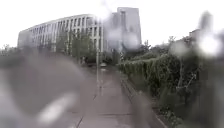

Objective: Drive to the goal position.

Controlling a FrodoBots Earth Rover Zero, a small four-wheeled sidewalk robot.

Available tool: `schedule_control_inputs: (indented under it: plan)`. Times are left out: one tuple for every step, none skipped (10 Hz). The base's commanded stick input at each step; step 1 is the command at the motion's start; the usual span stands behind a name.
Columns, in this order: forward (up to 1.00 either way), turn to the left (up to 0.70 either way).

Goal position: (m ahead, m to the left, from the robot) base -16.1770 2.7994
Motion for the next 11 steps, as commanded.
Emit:
schedule_control_inputs:
  plan:
    - [0.0,0.0]
    - [0.0,0.0]
    - [0.0,0.0]
    - [0.0,0.0]
    - [0.0,0.7]
    - [0.0,0.7]
    - [0.0,0.7]
    - [0.0,0.7]
    - [0.0,0.7]
    - [0.0,0.7]
    - [0.0,0.7]
